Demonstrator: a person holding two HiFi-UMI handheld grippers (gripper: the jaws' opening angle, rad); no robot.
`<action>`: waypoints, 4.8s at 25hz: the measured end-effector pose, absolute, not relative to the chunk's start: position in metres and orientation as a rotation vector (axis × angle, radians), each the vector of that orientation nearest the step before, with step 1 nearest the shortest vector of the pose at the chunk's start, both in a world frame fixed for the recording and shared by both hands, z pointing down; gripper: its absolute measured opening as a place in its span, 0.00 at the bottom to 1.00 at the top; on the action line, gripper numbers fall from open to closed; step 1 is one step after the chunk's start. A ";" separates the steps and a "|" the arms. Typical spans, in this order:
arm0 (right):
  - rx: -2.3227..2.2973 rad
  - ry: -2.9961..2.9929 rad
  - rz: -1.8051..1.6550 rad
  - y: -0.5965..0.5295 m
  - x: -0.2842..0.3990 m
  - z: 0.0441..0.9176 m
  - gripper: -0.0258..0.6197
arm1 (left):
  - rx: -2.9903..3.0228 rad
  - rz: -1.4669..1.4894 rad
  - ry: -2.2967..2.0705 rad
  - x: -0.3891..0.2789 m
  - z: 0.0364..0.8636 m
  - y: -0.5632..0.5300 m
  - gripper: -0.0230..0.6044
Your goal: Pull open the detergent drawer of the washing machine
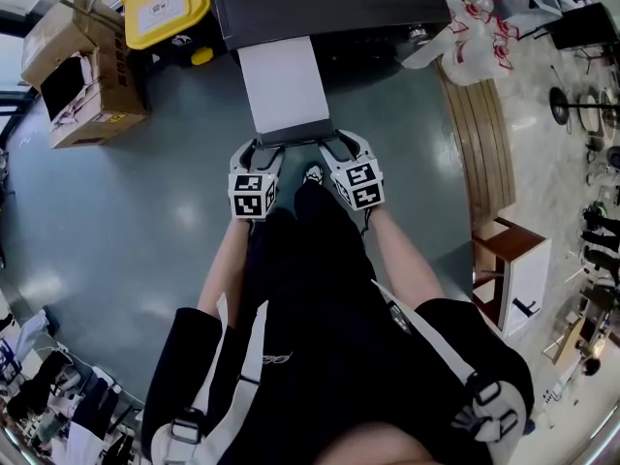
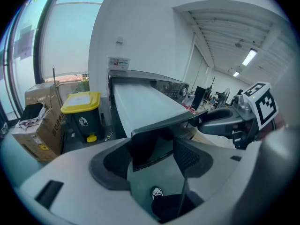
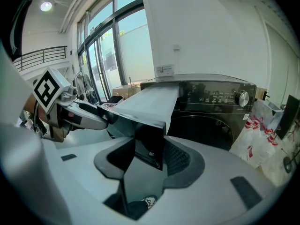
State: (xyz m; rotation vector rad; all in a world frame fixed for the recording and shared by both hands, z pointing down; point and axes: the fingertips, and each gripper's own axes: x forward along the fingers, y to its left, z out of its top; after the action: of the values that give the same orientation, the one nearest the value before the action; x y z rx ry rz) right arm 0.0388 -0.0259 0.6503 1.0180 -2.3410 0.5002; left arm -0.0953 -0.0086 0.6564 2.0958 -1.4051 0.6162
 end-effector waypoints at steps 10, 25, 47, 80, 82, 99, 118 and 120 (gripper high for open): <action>1.015 -2.337 0.499 -0.023 0.040 0.652 0.34 | 2.095 0.615 -1.403 -0.094 0.657 -0.005 0.49; 1.044 -2.321 0.516 -0.023 0.039 0.666 0.35 | 2.104 0.619 -1.439 -0.096 0.668 -0.007 0.49; 1.147 -2.157 0.488 0.069 0.031 0.610 0.17 | 2.109 0.437 -1.507 -0.115 0.600 0.073 0.12; 1.294 -2.543 0.084 0.014 0.031 0.332 0.05 | 2.382 0.016 -1.719 -0.066 0.318 0.038 0.07; 1.312 -2.575 0.053 0.010 0.033 0.310 0.05 | 2.405 -0.030 -1.758 -0.070 0.294 0.036 0.07; 1.348 -2.649 -0.123 0.011 0.031 0.255 0.05 | 2.448 -0.128 -1.948 -0.088 0.235 0.042 0.07; 1.363 -2.652 -0.145 0.017 0.038 0.252 0.05 | 2.489 -0.075 -1.951 -0.074 0.234 0.047 0.07; 1.368 -2.656 -0.152 0.019 0.039 0.251 0.05 | 2.492 -0.075 -1.956 -0.073 0.233 0.049 0.07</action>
State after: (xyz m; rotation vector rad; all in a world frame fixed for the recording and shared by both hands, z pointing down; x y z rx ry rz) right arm 0.0392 0.0187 0.2507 1.3680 -2.6560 -0.1517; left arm -0.0734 0.0487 0.2333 2.4920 -1.9560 -0.0752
